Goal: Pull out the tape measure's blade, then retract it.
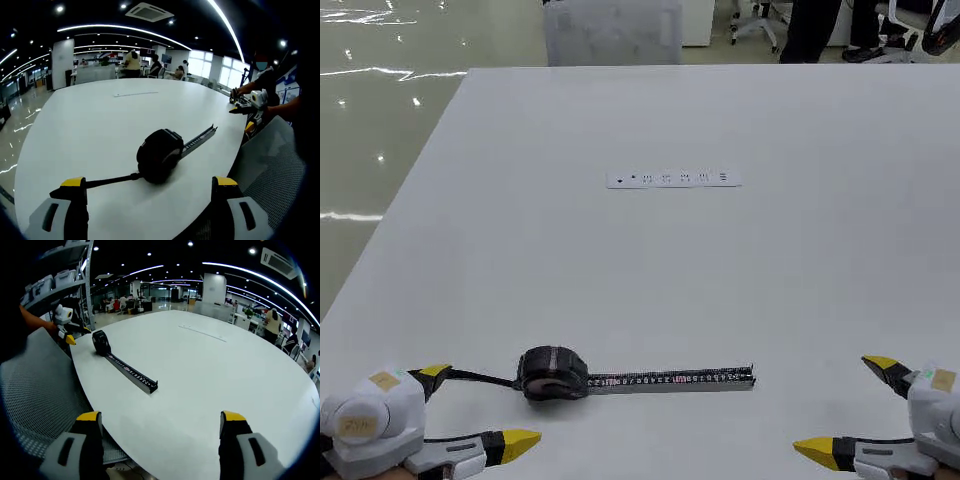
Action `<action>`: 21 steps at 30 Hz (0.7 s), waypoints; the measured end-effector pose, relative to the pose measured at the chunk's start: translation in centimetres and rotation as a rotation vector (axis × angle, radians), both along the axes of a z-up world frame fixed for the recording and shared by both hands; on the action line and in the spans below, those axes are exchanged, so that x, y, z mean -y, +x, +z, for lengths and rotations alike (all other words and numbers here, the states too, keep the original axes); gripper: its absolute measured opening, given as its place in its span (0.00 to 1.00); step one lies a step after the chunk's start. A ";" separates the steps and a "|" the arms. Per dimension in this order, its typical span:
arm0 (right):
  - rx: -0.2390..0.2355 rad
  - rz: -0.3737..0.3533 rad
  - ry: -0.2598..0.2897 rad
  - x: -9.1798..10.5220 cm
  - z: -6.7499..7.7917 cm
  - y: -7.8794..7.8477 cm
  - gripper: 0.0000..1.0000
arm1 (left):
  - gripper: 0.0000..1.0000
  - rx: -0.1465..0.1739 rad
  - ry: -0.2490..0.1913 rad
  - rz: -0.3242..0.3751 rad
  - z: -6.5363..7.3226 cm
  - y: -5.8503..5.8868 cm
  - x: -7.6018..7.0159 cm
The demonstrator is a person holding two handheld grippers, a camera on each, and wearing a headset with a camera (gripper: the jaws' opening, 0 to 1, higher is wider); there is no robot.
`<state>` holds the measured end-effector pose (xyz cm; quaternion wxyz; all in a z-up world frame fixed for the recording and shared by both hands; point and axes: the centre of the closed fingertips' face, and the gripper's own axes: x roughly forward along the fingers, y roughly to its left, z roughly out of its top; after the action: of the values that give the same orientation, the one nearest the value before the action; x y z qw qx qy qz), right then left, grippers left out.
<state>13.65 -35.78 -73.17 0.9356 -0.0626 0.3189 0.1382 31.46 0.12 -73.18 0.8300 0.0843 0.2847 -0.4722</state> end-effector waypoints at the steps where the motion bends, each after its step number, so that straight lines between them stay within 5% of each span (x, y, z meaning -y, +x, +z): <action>1: -0.002 0.017 -0.019 -0.1 -0.2 -0.2 0.99 | 1.00 -0.002 -0.011 0.009 0.1 0.1 -0.2; 12: -0.007 0.034 -0.010 -0.5 -0.5 -1.0 0.99 | 1.00 0.047 -0.014 -0.001 1.7 1.0 0.2; 21: -0.010 0.044 -0.027 -0.1 -0.2 -1.1 0.98 | 1.00 0.039 -0.013 0.001 1.2 1.2 0.2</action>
<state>12.58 -35.73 -73.36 0.9298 -0.0815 0.3239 0.1548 32.68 -0.04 -72.00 0.8362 0.0880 0.2653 -0.4718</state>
